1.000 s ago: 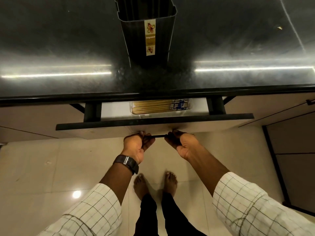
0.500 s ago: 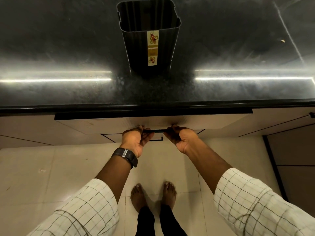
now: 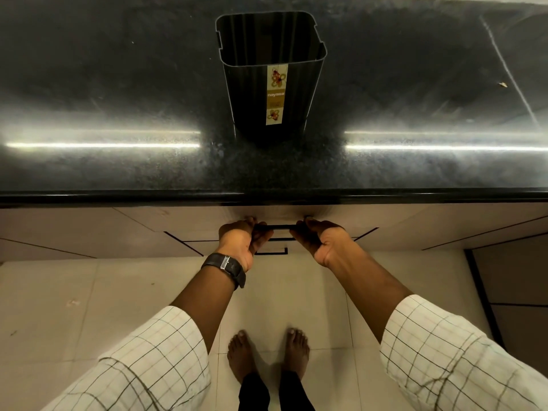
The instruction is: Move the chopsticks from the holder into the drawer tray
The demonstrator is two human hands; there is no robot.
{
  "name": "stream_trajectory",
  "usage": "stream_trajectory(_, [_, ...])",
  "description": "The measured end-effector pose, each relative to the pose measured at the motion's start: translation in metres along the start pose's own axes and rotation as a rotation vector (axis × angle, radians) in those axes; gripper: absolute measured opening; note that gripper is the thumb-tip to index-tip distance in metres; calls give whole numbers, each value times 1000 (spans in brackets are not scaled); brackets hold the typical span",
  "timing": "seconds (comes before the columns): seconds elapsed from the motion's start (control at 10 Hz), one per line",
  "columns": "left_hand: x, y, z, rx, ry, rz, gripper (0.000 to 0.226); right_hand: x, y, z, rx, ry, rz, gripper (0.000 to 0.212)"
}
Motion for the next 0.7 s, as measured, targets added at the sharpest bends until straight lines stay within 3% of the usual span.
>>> stream_trajectory(0.1, [4,3,3,16,11,9,12,6,1,-4,0,21,-21,6])
stream_trajectory(0.3, [11,9,10,23,55,19,8,15,-2,-15,-16,36,-16,37])
stream_trajectory(0.6, [17,3,13,29,3,14,3,16,-6,-15,-48,-12,-5,35])
stream_trajectory(0.7, [19,-4,12,17,-77,-3,14,14,-9,-7,-103,-36,40,29])
Point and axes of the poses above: each hand's wrist, its own y-axis towards the middle knuckle, its own x-axis out of the palm, z = x × y, the point moved 2 cm from there along y, towards the middle knuckle, and after that the axes turned 4 degrees about -y, right-handed, at the moved point
